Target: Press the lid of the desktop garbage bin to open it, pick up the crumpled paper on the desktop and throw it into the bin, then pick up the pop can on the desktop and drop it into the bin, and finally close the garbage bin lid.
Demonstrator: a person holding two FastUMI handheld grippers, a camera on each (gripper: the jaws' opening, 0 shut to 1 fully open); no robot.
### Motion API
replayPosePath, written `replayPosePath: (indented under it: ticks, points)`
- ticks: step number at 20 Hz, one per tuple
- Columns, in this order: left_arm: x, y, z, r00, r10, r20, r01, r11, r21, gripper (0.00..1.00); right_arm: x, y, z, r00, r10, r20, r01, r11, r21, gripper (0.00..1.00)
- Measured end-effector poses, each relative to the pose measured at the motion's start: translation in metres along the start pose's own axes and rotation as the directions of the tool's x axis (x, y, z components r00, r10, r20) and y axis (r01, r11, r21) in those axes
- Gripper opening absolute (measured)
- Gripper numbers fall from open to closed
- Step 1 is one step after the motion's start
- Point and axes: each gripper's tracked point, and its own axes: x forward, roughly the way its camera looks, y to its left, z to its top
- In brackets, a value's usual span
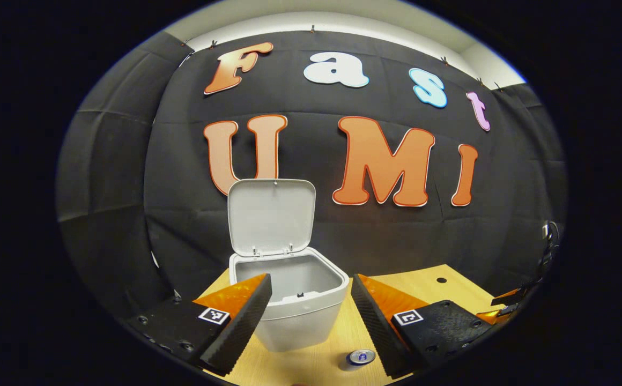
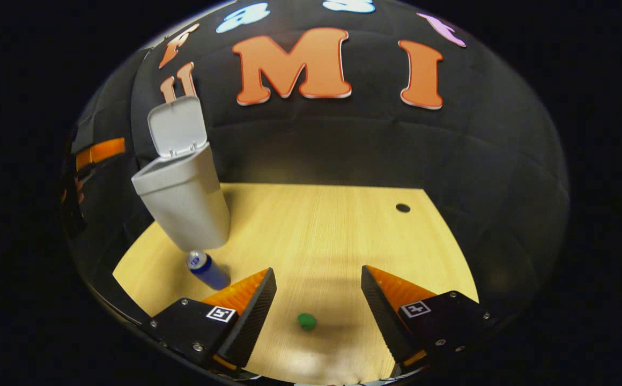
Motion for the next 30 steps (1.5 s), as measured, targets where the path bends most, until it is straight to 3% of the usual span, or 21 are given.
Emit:
replayPosePath:
  ticks: [3,8,18,20,22,24,25,30]
  points:
    - [-0.001,0.003,-0.007,1.0,-0.003,-0.015,0.003,1.0,0.013,0.95,0.022,0.006,-0.046,0.99,0.027,-0.14,-0.023,0.999,0.031,0.96]
    - [0.002,0.013,-0.023,0.998,0.007,-0.058,-0.005,1.0,0.031,0.95,0.049,0.008,-0.103,0.951,0.037,-0.306,-0.029,0.999,0.03,0.96]
    - [0.017,0.044,-0.056,0.986,0.07,-0.154,-0.069,0.998,0.011,0.95,0.06,0.007,-0.131,0.889,0.033,-0.456,-0.046,0.999,-0.017,0.94]
    - [0.02,0.048,-0.058,0.984,0.078,-0.159,-0.077,0.997,0.011,0.95,0.063,0.004,-0.133,0.887,0.023,-0.461,-0.046,0.998,-0.037,0.83]
    - [0.019,0.054,-0.061,0.982,0.088,-0.169,-0.086,0.996,0.014,0.95,0.063,0.001,-0.135,0.875,0.008,-0.484,-0.044,0.997,-0.064,0.55]
    - [0.02,0.056,-0.063,0.981,0.091,-0.174,-0.089,0.996,0.015,0.95,0.062,0.0,-0.14,0.864,0.001,-0.503,-0.049,0.996,-0.081,0.46]
    - [0.021,0.056,-0.064,0.98,0.091,-0.176,-0.09,0.996,0.015,0.95,0.06,0.002,-0.142,0.853,0.006,-0.522,-0.058,0.995,-0.084,0.35]
    - [0.021,0.057,-0.066,0.979,0.092,-0.183,-0.091,0.996,0.014,0.96,0.059,0.002,-0.14,0.853,0.006,-0.522,-0.049,0.997,-0.067,0.15]
